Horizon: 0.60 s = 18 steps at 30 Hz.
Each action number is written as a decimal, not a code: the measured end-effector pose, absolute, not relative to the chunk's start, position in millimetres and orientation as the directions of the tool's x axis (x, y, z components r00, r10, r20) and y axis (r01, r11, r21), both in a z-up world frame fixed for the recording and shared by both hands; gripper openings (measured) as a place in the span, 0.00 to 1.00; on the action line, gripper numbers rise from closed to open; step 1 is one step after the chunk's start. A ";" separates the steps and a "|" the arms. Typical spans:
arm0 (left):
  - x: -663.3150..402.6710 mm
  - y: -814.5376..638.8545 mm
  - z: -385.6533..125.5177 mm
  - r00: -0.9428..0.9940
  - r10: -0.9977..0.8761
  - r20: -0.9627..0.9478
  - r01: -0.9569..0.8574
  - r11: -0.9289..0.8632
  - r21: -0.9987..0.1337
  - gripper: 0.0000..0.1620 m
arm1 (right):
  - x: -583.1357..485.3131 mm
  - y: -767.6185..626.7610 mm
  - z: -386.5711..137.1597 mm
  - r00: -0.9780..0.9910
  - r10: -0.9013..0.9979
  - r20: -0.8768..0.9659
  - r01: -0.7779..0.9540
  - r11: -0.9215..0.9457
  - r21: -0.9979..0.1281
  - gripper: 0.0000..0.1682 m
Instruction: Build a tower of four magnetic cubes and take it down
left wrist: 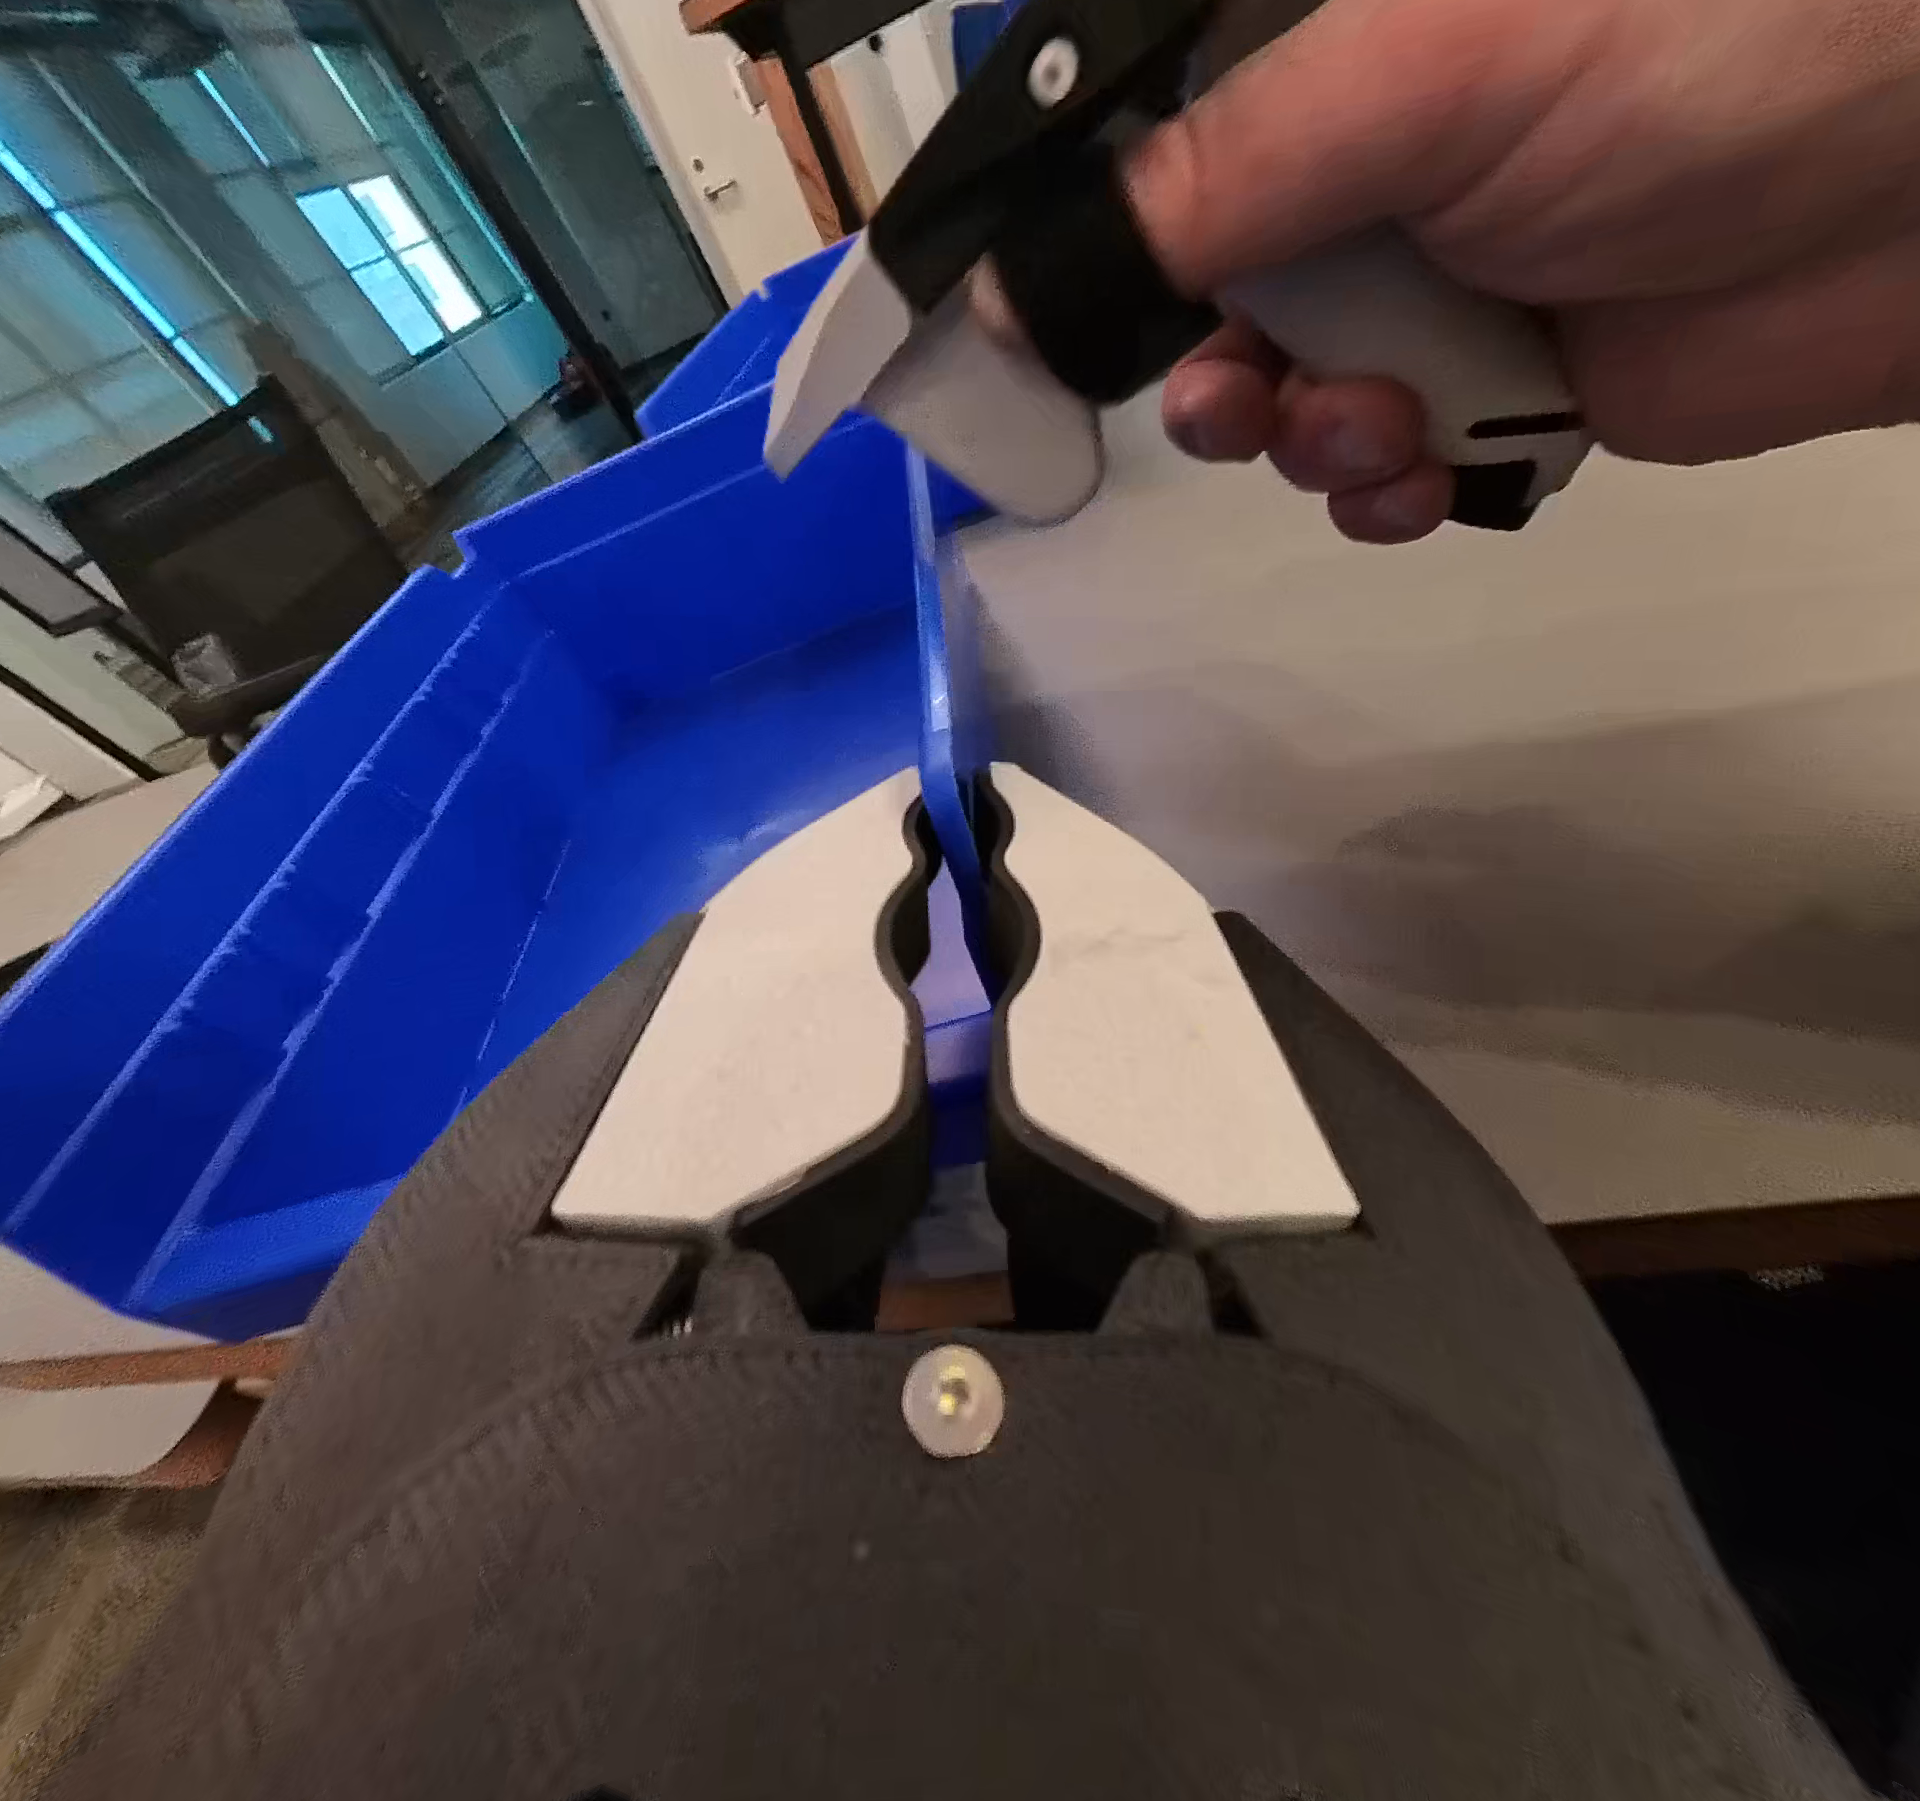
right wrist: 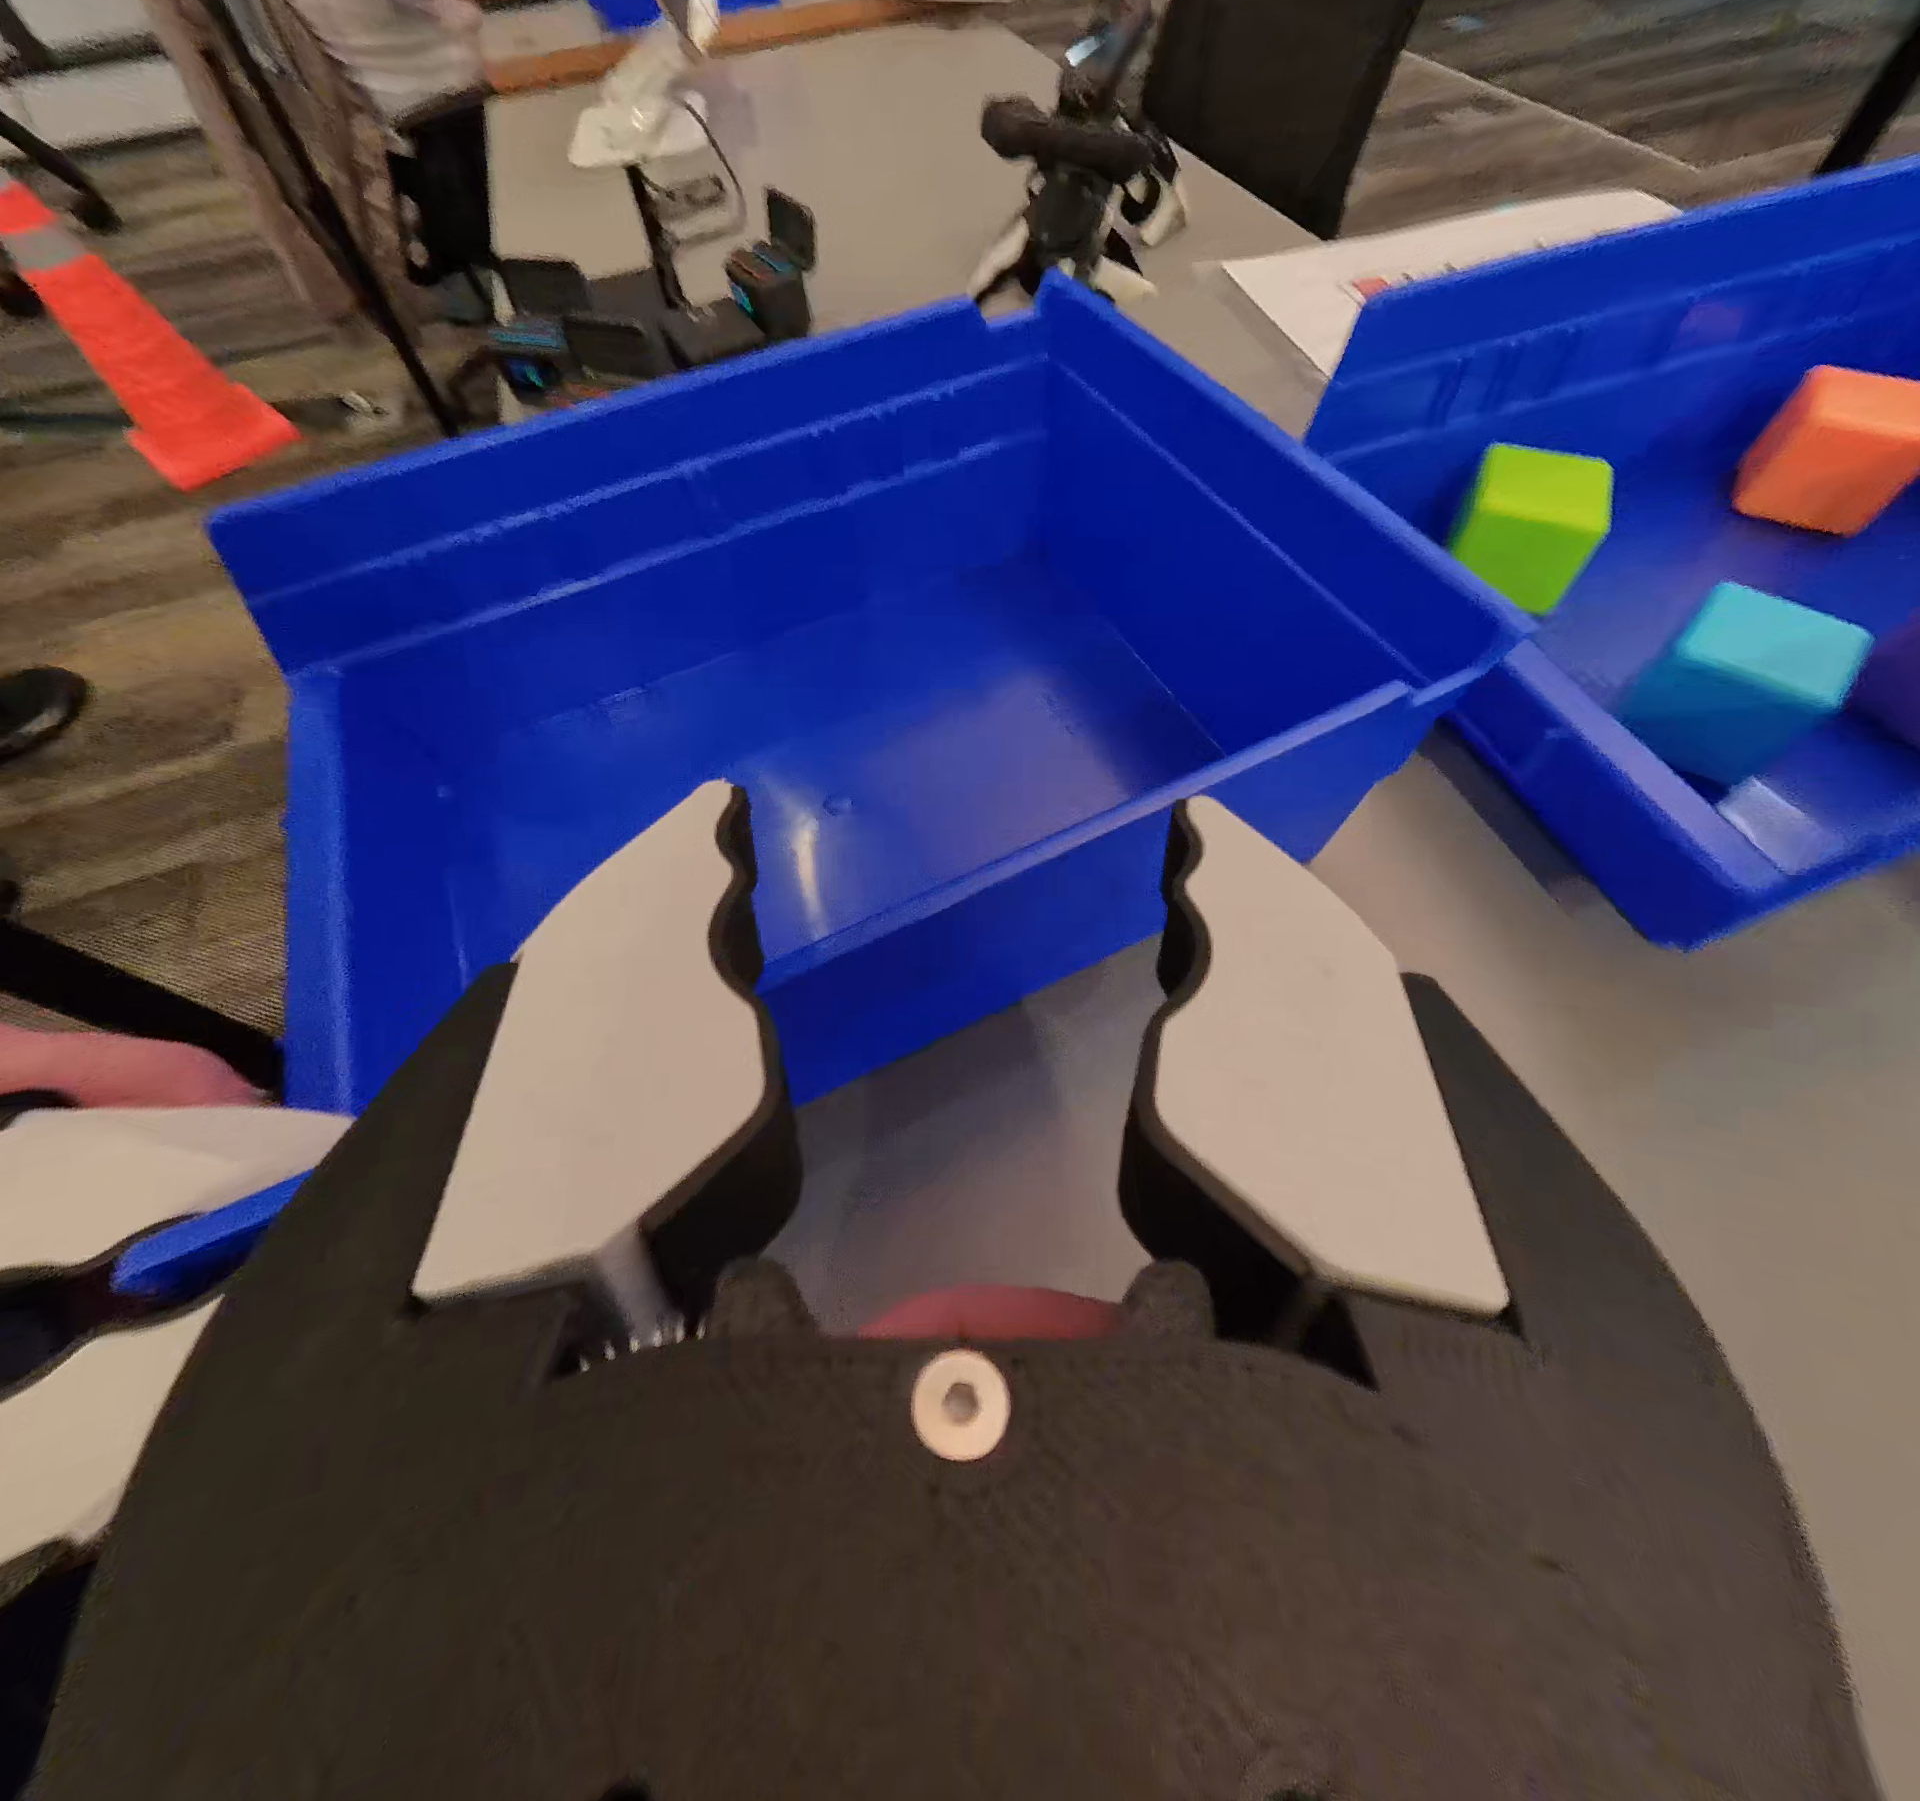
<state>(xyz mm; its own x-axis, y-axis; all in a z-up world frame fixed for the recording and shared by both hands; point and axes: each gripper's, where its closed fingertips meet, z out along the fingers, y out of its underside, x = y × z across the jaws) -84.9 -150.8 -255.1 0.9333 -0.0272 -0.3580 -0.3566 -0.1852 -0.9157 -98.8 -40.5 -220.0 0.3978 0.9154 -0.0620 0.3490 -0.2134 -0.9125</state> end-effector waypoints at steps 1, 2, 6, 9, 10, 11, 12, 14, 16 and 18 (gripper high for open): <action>-77.2 -150.9 -255.0 0.927 -0.040 -0.373 -0.374 -0.180 -0.910 0.03 | -93.8 -40.3 -224.6 0.413 0.908 -0.066 0.359 -0.229 -0.905 0.47; -72.2 -150.7 -255.1 0.923 -0.042 -0.383 -0.384 -0.181 -0.905 0.04 | -89.4 -40.6 -227.1 0.421 0.903 -0.091 0.352 -0.255 -0.901 0.45; -62.5 -153.0 -248.1 0.921 -0.084 -0.381 -0.390 -0.153 -0.908 0.05 | -74.6 -32.8 -235.0 0.467 0.880 -0.086 0.360 -0.279 -0.890 0.44; -70.2 -160.7 -229.1 0.913 -0.093 -0.396 -0.406 -0.132 -0.904 0.12 | -73.5 -38.8 -234.7 0.456 0.884 -0.101 0.353 -0.284 -0.891 0.43; -79.3 -164.5 -219.3 0.918 -0.071 -0.390 -0.396 -0.121 -0.910 0.12 | -72.7 -41.0 -232.0 0.456 0.885 -0.091 0.350 -0.273 -0.896 0.43; -93.0 -168.8 -207.3 0.925 -0.029 -0.379 -0.380 -0.103 -0.919 0.10 | -71.8 -43.8 -229.6 0.455 0.887 -0.085 0.348 -0.264 -0.900 0.43; -109.5 -173.1 -195.8 0.927 0.014 -0.374 -0.371 -0.093 -0.924 0.10 | -70.6 -47.4 -227.0 0.452 0.888 -0.090 0.339 -0.264 -0.903 0.43; -146.8 -182.0 -174.1 0.920 0.110 -0.377 -0.371 -0.074 -0.926 0.10 | -68.2 -55.4 -222.7 0.444 0.889 -0.112 0.315 -0.272 -0.909 0.43; -184.1 -188.2 -161.2 0.910 0.191 -0.367 -0.361 -0.069 -0.930 0.09 | -65.5 -63.6 -220.7 0.440 0.889 -0.130 0.297 -0.281 -0.913 0.43; -219.7 -187.0 -162.9 0.896 0.250 -0.367 -0.350 -0.114 -0.930 0.12 | -65.0 -74.5 -219.1 0.426 0.889 -0.166 0.274 -0.302 -0.913 0.44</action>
